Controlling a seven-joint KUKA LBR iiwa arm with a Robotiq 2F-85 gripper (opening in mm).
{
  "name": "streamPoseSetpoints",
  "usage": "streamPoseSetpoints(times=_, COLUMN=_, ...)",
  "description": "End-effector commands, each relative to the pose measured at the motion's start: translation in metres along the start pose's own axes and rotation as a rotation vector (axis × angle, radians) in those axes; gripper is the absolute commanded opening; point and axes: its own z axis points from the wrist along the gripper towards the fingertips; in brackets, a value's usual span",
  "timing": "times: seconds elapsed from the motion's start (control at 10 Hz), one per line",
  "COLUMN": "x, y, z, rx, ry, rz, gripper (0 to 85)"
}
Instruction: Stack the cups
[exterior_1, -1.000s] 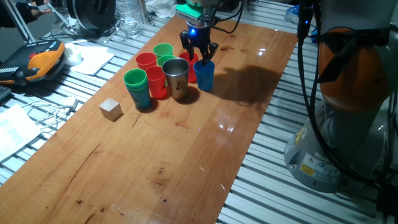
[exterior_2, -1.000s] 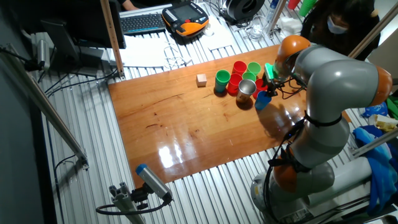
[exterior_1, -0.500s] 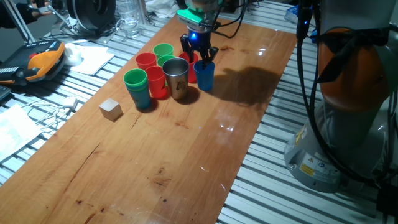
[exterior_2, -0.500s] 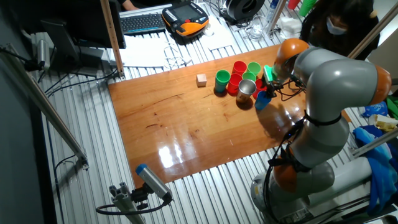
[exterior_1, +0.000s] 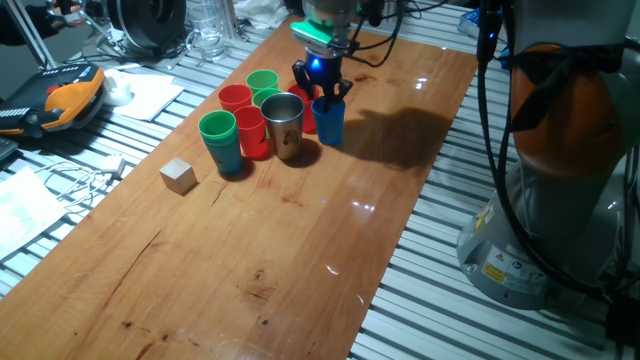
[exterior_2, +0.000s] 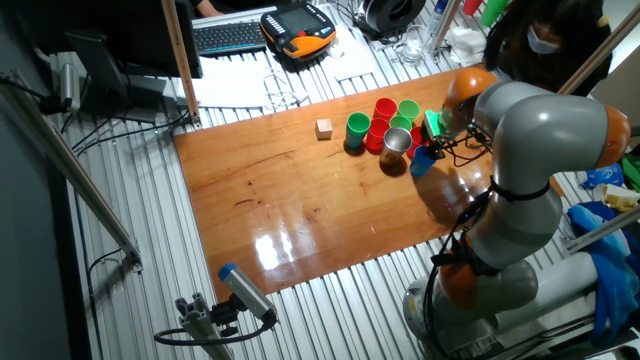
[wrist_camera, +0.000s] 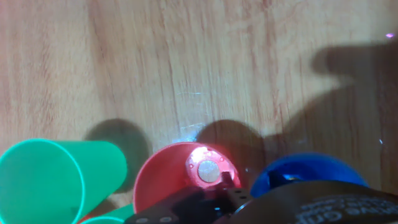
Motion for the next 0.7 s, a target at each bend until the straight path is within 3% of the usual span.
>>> streamPoseSetpoints(times=0.0, x=-0.001, y=-0.001, z=0.001, rx=-0.006, ry=0.018, rz=-0.027, gripper=0.0)
streamPoseSetpoints(times=0.1, x=-0.002, y=-0.001, z=0.000, rx=-0.020, ry=0.034, rz=-0.045, gripper=0.0)
streamPoseSetpoints(times=0.3, x=-0.002, y=-0.001, z=-0.003, rx=-0.023, ry=0.050, rz=-0.051, gripper=0.0)
streamPoseSetpoints(times=0.6, x=-0.003, y=0.002, z=-0.020, rx=-0.024, ry=0.042, rz=-0.073, gripper=0.0)
